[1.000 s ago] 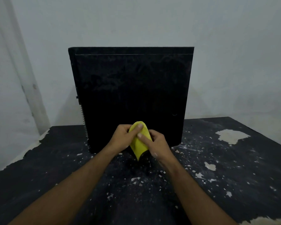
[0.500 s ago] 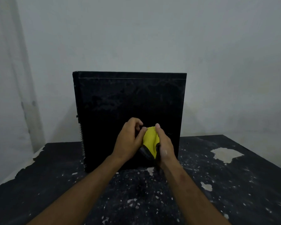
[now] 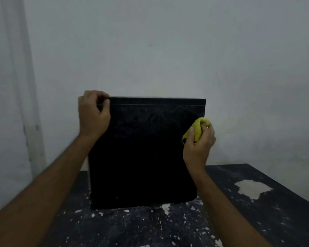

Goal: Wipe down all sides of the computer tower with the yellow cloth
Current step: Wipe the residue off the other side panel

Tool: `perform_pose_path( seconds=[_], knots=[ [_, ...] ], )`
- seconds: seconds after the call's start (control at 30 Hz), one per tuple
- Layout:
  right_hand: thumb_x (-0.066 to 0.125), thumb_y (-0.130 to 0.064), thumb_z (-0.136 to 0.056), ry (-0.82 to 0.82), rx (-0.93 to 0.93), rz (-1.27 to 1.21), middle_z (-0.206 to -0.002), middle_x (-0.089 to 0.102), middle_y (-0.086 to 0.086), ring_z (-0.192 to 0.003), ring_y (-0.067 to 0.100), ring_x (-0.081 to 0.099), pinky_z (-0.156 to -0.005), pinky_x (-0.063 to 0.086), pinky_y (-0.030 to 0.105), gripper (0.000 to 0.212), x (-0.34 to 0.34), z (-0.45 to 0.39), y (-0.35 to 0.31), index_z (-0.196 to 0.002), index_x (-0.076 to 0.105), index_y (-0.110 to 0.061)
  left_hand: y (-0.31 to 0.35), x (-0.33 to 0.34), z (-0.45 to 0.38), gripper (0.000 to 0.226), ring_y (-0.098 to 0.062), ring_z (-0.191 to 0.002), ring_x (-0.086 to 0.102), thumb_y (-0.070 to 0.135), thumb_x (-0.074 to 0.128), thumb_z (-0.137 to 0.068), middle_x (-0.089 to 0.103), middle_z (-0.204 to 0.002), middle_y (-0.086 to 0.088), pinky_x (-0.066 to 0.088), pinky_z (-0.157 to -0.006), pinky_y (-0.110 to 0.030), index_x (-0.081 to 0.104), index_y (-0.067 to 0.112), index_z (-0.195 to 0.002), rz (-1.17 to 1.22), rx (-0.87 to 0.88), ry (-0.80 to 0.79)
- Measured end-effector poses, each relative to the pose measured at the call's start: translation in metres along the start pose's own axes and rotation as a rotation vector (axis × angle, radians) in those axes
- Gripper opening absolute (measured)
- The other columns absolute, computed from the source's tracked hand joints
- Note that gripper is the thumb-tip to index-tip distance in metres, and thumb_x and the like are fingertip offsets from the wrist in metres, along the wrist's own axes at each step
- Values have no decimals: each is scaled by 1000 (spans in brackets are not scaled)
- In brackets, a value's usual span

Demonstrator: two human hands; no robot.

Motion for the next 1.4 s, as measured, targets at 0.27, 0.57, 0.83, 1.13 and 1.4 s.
perform_pose_path(
  seconds=[0.27, 0.57, 0.83, 1.13, 1.4],
  knots=[
    [45, -22, -109, 6, -403, 407, -162, 28, 25, -145, 40, 32, -119, 31, 51, 52, 27, -46, 8, -152, 36, 6, -48, -17, -29, 58, -17, -120, 61, 62, 36, -100, 69, -125, 3, 45, -110, -47, 67, 21, -127, 257, -328, -195],
    [43, -16, -109, -70, -586, 363, -164, 18, 28, -154, 46, 12, -122, 22, 58, 57, 117, -5, -61, -155, 22, 11, -57, -24, -32, 71, 5, -116, 62, 59, 18, -106, 72, -124, 2, 37, -86, 4, 62, 15, -139, 527, -384, -273],
    [46, -8, -101, -337, -895, 232, -165, 17, 27, -155, 43, 10, -125, 15, 55, 61, 212, 66, -150, -154, 25, 11, -61, -24, -35, 57, -2, -150, 30, 60, 18, -105, 51, -154, 2, 19, -124, -23, 62, 37, -132, 718, -427, -272],
    [52, -14, -91, -647, -1357, 477, -167, 23, 13, -156, 36, 14, -126, 15, 50, 73, 181, 86, -66, -158, 28, 0, -72, -22, -28, 68, 2, -136, 48, 60, 18, -103, 64, -139, 5, 25, -105, 0, 57, 21, -143, 489, -306, -272],
    [47, -3, -97, -117, -654, 499, -165, 22, 24, -153, 44, 17, -123, 20, 60, 61, 87, -6, -6, -155, 28, 6, -82, -8, -23, 51, -6, -128, 53, 41, 31, -108, 61, -137, 2, 34, -105, -7, 61, 12, -138, 256, -161, -222]
  ],
)
Point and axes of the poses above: each hand's wrist, its own z-axis away from the middle knuckle, its own x-axis out of the palm, y = z × x, the point moved 2 cm from there along -z, towards the middle knuckle
